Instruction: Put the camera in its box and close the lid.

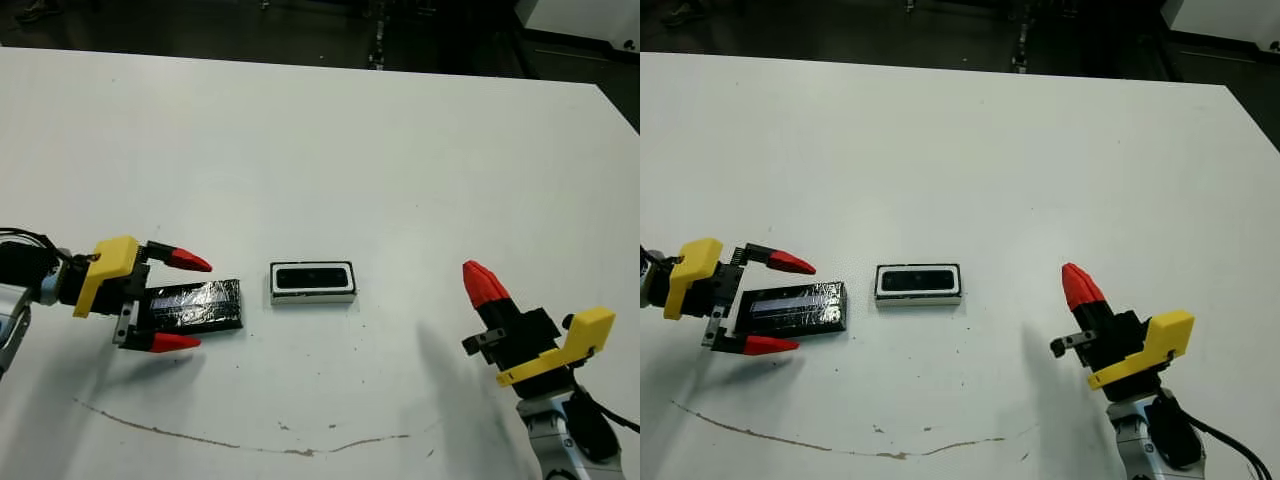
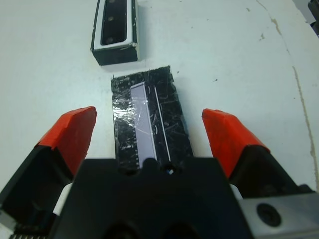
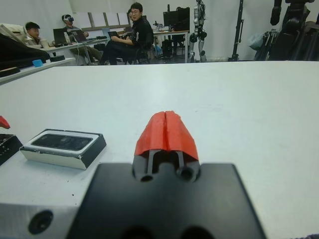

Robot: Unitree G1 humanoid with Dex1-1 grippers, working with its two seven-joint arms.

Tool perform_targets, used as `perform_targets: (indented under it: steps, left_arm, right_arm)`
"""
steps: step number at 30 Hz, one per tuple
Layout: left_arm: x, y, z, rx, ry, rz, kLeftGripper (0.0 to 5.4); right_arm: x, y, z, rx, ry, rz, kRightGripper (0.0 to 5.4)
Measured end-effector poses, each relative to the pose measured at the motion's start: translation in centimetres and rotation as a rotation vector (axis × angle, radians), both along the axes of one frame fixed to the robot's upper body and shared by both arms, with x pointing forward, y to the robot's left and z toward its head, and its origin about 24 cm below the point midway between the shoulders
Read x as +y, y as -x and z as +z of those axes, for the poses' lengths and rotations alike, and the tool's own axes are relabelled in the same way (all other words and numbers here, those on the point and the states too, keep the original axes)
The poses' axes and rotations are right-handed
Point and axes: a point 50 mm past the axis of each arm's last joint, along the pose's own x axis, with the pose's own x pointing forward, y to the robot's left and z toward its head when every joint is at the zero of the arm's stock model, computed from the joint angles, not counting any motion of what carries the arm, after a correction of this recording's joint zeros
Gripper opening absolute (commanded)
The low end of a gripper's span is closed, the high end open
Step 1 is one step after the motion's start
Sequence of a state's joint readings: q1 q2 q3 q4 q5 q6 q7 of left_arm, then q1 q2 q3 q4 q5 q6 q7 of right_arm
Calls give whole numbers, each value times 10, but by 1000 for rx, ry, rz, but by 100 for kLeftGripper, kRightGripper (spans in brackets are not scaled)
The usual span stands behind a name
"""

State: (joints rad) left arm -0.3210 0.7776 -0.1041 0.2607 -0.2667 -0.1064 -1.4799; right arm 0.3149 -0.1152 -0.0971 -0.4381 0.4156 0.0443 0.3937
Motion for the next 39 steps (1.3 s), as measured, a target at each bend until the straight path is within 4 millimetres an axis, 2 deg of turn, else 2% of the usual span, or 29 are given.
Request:
perform_targets:
  steps: [6, 13, 16, 20, 32, 39]
  left_arm:
    - [0, -1, -6, 39, 16, 23, 540]
    - [3, -1, -14, 174, 53, 118, 540]
    - [2, -2, -14, 171, 55, 123, 540]
    - [0, -1, -14, 157, 55, 139, 503]
    - [0, 2, -16, 170, 77, 178, 323]
    - [-2, 1, -15, 133, 80, 164, 315]
  right_arm:
    - [0, 1, 0, 4, -1, -3, 1]
    - [0, 1, -1, 5, -5, -2, 1]
    - [0, 1, -1, 5, -5, -3, 1]
    - [0, 1, -1, 5, -12, -1, 0]
    - [-1, 1, 0, 5, -5, -1, 0]
    - [-1, 2, 1, 0, -12, 3, 0]
